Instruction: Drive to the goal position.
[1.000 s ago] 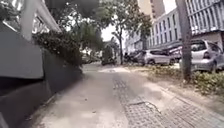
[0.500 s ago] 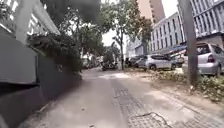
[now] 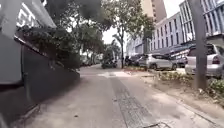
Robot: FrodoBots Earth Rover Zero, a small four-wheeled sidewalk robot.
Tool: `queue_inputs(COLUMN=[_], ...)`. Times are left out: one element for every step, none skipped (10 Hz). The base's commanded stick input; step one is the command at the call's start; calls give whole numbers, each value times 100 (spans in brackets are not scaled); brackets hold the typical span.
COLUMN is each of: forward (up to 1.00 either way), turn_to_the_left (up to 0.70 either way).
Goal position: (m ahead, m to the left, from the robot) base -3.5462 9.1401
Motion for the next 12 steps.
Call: queue_inputs(forward=[45,45,45,45,45,45,45,45,45,45,45,45], turn_to_the_left=[0,0,0,0,0,0,0,0,0,0,0,0])
